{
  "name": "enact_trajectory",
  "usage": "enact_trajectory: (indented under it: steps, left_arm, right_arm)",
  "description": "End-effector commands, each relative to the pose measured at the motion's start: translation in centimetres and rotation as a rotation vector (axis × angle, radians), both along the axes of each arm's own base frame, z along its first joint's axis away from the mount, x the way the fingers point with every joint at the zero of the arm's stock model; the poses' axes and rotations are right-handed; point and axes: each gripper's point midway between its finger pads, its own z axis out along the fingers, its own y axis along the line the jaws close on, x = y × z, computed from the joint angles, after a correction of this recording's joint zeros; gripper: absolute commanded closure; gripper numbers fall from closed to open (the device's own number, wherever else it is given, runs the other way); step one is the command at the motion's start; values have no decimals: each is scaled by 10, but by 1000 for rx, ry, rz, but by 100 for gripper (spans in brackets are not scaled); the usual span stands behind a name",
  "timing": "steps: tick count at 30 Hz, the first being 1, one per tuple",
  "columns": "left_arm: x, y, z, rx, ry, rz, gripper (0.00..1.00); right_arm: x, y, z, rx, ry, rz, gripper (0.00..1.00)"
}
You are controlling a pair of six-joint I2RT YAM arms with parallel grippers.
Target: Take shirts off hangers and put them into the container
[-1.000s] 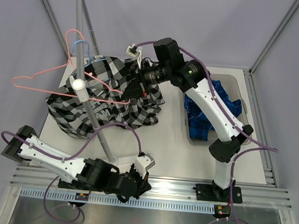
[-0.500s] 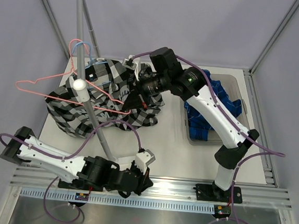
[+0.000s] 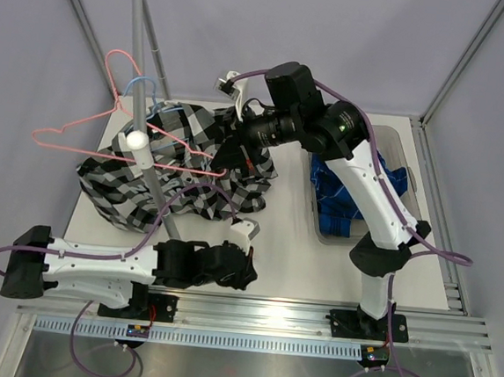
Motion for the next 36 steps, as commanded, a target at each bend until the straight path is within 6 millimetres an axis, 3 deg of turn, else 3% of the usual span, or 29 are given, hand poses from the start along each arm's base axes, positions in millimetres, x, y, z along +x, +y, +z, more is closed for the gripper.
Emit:
enact_trajectory:
  steps: [1,5,10,14,23,30,34,36]
  left_arm:
    - [17,-18,25,-76,1,-3,100]
    - [38,-13,23,-89,10,32,100]
    - [47,-4,18,-80,16,42,100]
    - [54,3,19,-86,13,54,100]
    - [58,-7,24,-101,15,11,100]
    - [59,-17,26,-96,22,-15,100]
    - [61,-12,29,-86,9,-4,100]
    - [61,-9,30,-93,6,1,100]
  right_arm:
    - [-23,-11,-14,-26,-154,249,100]
    - [-28,-9,-16,-13,-140,280,100]
    - [-35,-10,-18,-21,-139,284,100]
    - [-43,-11,-9,-3,-170,290,100]
    - [-43,-8,4,17,-231,292,100]
    - [-49,-2,-2,10,-223,313,100]
    - [-50,-4,-18,-39,-185,301,100]
    - [-52,-10,-9,-16,-211,280,100]
